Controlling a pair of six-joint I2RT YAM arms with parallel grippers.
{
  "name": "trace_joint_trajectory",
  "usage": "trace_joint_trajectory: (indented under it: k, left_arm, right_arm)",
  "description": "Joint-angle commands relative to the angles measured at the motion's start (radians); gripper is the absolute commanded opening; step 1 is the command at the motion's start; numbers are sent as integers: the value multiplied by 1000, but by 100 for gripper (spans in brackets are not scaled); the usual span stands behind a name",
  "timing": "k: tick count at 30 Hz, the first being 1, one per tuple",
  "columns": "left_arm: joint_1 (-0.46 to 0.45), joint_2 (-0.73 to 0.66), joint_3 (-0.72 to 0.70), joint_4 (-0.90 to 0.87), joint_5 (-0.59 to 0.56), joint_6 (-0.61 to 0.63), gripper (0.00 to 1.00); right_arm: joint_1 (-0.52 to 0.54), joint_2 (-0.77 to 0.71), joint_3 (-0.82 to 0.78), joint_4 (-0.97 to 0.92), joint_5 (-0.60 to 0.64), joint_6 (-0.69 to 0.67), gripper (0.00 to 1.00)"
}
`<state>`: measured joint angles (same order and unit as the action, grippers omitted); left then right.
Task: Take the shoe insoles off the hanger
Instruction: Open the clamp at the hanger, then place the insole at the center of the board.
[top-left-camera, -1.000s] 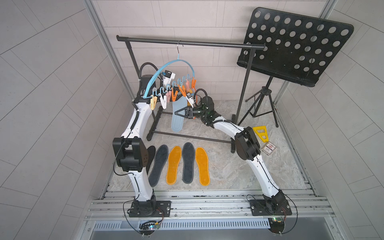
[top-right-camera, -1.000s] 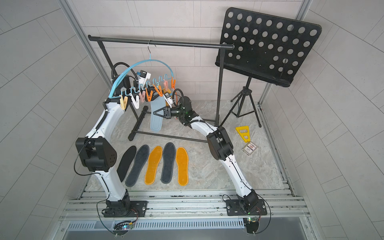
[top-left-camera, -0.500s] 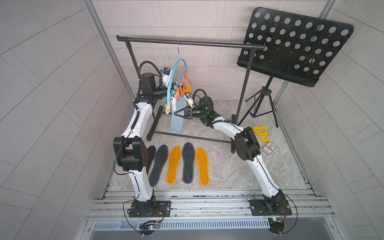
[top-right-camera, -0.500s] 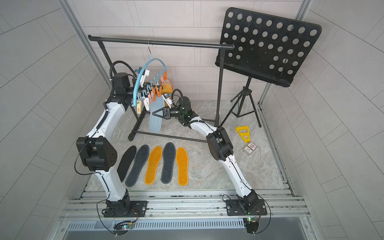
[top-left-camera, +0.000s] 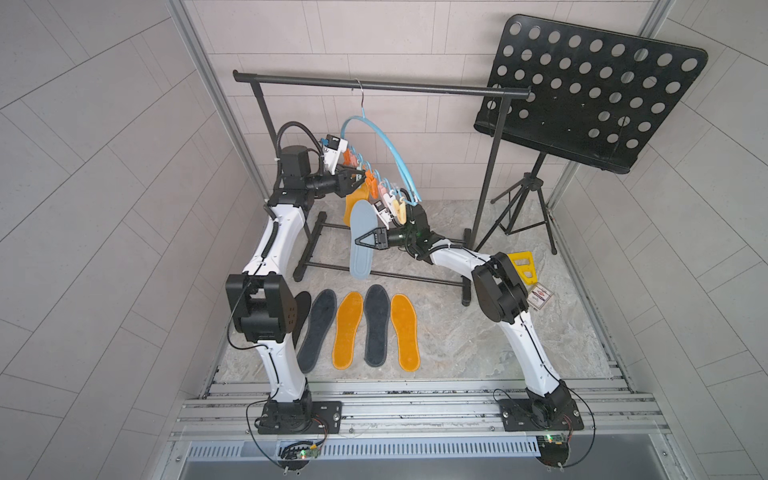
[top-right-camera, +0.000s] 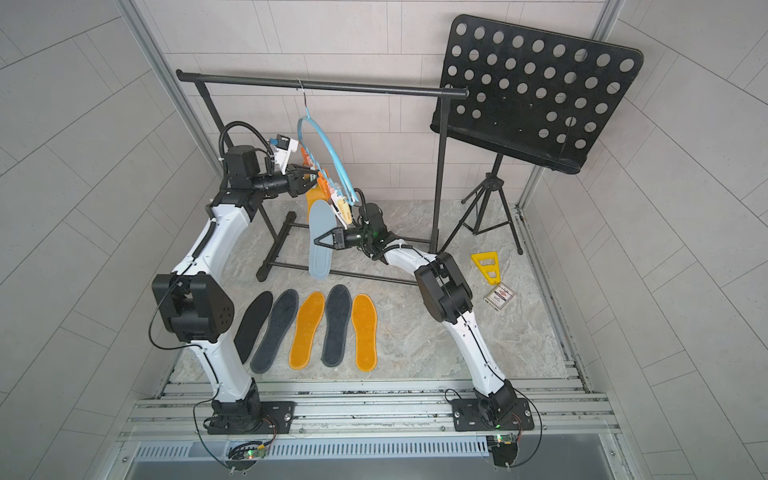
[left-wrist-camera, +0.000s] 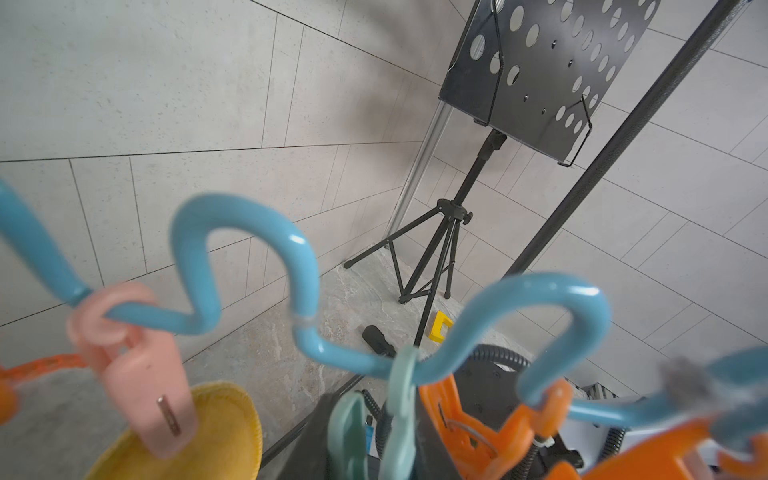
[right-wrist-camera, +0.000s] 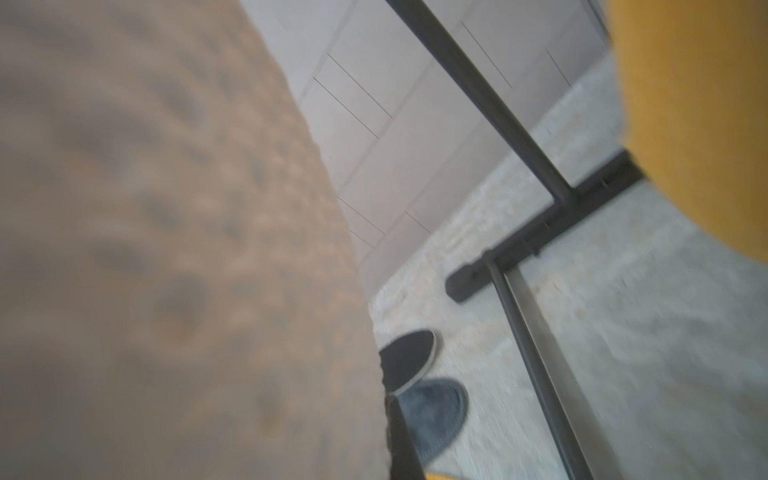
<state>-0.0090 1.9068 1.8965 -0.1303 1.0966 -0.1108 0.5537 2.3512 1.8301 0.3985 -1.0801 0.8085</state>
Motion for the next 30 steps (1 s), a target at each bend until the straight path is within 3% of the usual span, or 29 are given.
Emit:
trace_joint_trajectory:
  k: [1, 6, 12, 16, 21, 27, 30]
  left_arm:
    - [3, -34, -1, -29, -24, 32, 0]
    - [5, -42, -7, -32, -57, 30, 0]
    - [9, -52, -29, -38, -87, 33, 0]
    - [9, -56, -44, -42, -99, 33, 0]
    - [9, -64, -58, -60, -115, 45, 0]
    - [9, -77, -65, -70, -122, 52, 0]
    - [9, -81, -66, -83, -122, 64, 0]
  right_arm:
    - [-5, -171, -106, -152, 86, -66, 0]
    - [-14, -368, -208, -719, 216, -213, 0]
    - [-107, -635, -467, -1000, 234, -253, 0]
    - [-173, -751, -595, -1193, 306, -350, 0]
    - [-164, -749, -697, -1251, 347, -370, 0]
    - [-88, -637, -678, -1227, 422, -366, 0]
    - [-82, -565, -660, -1173, 393, -298, 0]
